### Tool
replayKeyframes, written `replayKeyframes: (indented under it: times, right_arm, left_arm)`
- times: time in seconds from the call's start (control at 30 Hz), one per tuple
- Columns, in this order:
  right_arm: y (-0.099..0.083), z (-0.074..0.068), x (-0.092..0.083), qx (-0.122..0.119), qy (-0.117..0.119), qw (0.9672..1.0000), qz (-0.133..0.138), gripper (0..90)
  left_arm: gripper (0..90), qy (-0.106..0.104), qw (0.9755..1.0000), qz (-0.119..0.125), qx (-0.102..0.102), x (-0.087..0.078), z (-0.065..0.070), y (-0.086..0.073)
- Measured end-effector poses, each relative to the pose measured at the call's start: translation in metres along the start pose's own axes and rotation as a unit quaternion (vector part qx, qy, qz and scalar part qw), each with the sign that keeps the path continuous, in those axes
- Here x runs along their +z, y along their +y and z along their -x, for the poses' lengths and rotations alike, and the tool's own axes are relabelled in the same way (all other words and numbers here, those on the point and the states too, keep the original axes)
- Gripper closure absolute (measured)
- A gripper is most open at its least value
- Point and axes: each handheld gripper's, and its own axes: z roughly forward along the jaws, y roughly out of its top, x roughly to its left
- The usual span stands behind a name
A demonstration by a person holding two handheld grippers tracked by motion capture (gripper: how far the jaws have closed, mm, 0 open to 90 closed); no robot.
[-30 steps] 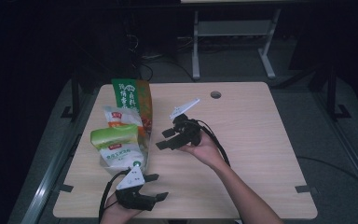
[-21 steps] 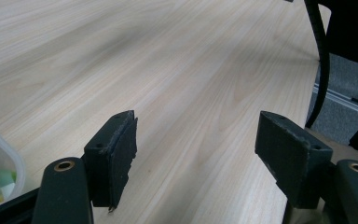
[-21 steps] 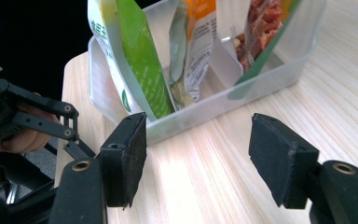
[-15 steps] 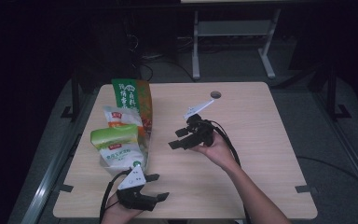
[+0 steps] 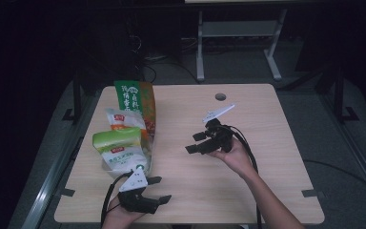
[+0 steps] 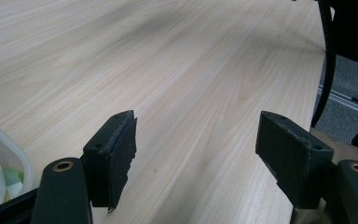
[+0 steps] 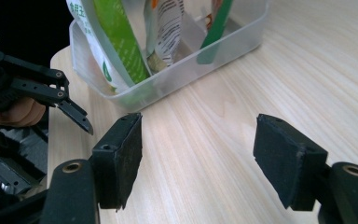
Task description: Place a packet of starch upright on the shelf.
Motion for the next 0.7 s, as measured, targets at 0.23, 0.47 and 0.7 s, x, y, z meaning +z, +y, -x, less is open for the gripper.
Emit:
replayKeyframes:
  times: [0.23, 0.47, 0.7]
  right_arm:
    - [-0.011, 0.003, -0.01, 0.01, -0.008, 0.9999, 0.007, 30.1]
    - [-0.026, 0.004, -0.018, 0.023, -0.011, 0.9996, 0.009, 29.5]
    - [-0.042, 0.004, -0.025, 0.033, -0.014, 0.9993, 0.007, 28.5]
  left_arm:
    - [28.4, 0.0, 1.0, 0.001, 0.003, 0.0, -0.001, 0.0]
    - [28.4, 0.001, 1.0, -0.001, 0.005, 0.001, -0.001, 0.0]
    - [28.4, 0.003, 1.0, 0.003, 0.002, 0.0, -0.002, 0.001]
